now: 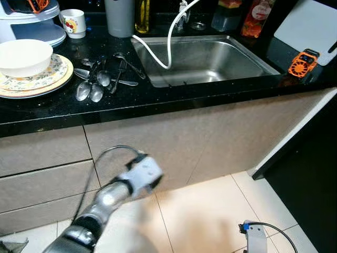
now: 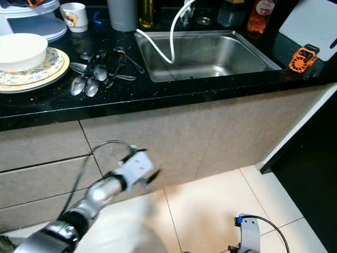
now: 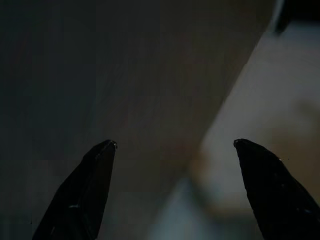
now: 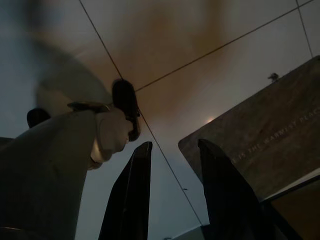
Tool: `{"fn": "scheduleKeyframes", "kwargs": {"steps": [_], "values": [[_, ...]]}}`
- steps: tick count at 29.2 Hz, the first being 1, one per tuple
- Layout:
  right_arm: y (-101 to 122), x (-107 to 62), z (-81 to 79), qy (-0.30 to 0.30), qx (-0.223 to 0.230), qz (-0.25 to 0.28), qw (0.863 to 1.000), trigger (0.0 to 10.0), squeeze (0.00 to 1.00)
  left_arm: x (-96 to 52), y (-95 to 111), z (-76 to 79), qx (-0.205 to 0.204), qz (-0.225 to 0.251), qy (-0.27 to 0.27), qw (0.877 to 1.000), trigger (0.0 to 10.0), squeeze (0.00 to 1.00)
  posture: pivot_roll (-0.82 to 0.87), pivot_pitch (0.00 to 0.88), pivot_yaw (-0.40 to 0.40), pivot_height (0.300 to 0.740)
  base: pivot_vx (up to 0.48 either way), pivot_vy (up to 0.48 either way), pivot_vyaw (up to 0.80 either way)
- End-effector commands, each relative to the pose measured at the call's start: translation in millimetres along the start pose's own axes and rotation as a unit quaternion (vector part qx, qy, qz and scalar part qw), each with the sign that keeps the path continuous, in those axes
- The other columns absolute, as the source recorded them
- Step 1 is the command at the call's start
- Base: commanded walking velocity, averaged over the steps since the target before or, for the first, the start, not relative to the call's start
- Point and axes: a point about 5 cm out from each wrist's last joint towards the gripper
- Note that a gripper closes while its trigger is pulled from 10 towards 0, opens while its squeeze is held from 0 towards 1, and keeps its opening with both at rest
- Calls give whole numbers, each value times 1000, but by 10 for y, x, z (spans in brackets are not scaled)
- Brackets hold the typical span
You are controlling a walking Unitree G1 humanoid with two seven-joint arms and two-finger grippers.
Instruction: Kitchen organization
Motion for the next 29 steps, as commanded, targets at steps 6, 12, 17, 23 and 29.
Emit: {"fn": "scheduleKeyframes", "kwargs": {"steps": [6,12,17,23,29], "values": [[-1,1,-6,5,-8,-3,1000,10000,0,-341,-570,-34,-121,-135,62,982,10000,0,67,56,-70,740,0,0,0],[-32,16,-125,25,-22,-5,999,10000,0,-591,-900,107,-278,-193,108,935,10000,0,71,54,-65,740,0,0,0],[-40,20,-167,30,-18,0,999,10000,0,-732,-1058,183,-339,-225,159,900,10000,0,81,55,-57,740,0,0,0],[-148,22,-259,45,-64,-23,997,10000,0,-938,-1257,399,-378,-277,183,864,10000,0,74,62,-62,740,0,0,736],[-205,16,-231,26,-50,-28,998,10000,0,-957,-1277,471,-402,-277,193,851,10000,0,105,50,-56,740,0,0,720]]}}
Point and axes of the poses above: a point about 5 cm out from each wrist's last joint towards the gripper, its own x axis pointing out of the wrist towards the gripper, its own y axis along the axis of the wrist's last joint, z = x × y, and after that the axes turned 1 degree about -x, right-handed
